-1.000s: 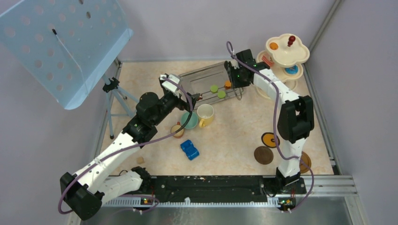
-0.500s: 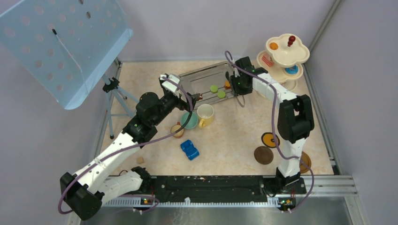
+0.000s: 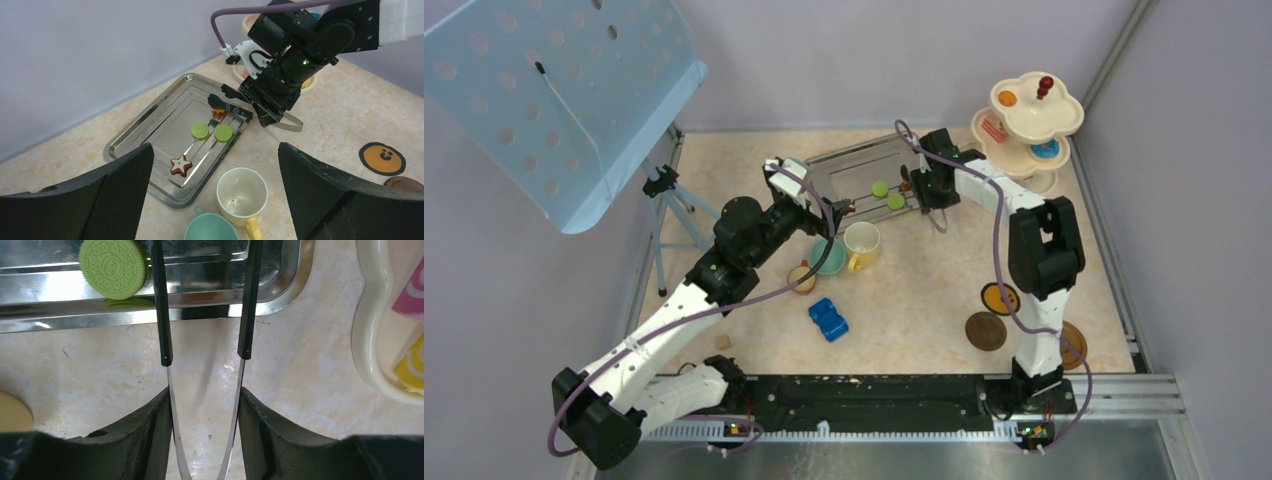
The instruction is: Serve the afternoon tea
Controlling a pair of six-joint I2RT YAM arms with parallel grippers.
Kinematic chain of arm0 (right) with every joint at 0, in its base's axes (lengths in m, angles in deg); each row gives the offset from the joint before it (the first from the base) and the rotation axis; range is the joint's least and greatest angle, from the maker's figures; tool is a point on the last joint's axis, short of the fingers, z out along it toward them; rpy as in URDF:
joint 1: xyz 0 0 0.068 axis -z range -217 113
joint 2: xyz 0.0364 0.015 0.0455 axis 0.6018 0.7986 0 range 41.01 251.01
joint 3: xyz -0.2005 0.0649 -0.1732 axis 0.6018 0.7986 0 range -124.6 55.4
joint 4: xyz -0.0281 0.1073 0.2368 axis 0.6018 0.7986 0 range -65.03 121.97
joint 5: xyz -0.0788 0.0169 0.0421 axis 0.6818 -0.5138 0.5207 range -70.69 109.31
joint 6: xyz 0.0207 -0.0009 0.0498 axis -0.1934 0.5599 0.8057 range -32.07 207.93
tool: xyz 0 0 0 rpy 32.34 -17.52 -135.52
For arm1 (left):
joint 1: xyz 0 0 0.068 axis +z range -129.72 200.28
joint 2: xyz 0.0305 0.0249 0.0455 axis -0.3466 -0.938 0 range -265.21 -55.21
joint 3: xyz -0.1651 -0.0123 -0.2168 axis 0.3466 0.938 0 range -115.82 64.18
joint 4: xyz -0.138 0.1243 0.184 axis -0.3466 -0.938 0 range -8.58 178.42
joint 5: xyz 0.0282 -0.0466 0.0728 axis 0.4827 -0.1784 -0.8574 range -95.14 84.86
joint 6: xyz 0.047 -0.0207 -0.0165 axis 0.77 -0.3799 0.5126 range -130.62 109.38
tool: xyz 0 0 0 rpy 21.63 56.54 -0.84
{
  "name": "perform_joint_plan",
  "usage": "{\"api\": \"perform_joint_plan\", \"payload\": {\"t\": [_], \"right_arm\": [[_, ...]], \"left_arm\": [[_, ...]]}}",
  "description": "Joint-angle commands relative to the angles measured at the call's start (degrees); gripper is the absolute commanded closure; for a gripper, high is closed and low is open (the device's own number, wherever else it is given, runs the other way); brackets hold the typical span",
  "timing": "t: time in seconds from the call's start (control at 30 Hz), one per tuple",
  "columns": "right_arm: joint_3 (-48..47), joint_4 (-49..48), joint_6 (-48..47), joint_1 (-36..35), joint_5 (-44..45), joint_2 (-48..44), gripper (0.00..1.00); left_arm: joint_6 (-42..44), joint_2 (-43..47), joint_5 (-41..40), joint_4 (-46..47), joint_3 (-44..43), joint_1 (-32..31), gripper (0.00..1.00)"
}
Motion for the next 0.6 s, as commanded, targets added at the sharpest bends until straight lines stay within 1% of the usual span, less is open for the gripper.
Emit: {"api": "perform_joint_plan", "payload": {"t": [0.0, 0.3, 0.37, 0.47, 0.57], "right_arm": [[-2.8, -0.7, -1.7, -1.5, 2.8, 1.6, 0.53], [-4.2, 0.4, -2.5, -3.3, 4.6, 3.6, 0.53], [-5.0, 1.0, -2.5, -3.8, 6.4, 4.3, 0.53], [-6.2, 2.2, -2.5, -4.3, 8.9, 5.3, 0.54], [-7.0, 3.0, -2.4, -4.6, 10.0, 5.9, 0.58]], "left_arm": [[-0.1, 0.1, 0.2, 2.2, -0.1, -0.2, 0.01], [-0.1, 0.3, 0.3, 2.3, 0.0, -0.2, 0.01], [-0.1, 0.2, 0.2, 2.2, -0.1, -0.2, 0.01], [-0.1, 0.3, 0.3, 2.2, -0.1, -0.2, 0.01], [-0.1, 0.3, 0.3, 2.3, -0.1, -0.2, 0.01]]}}
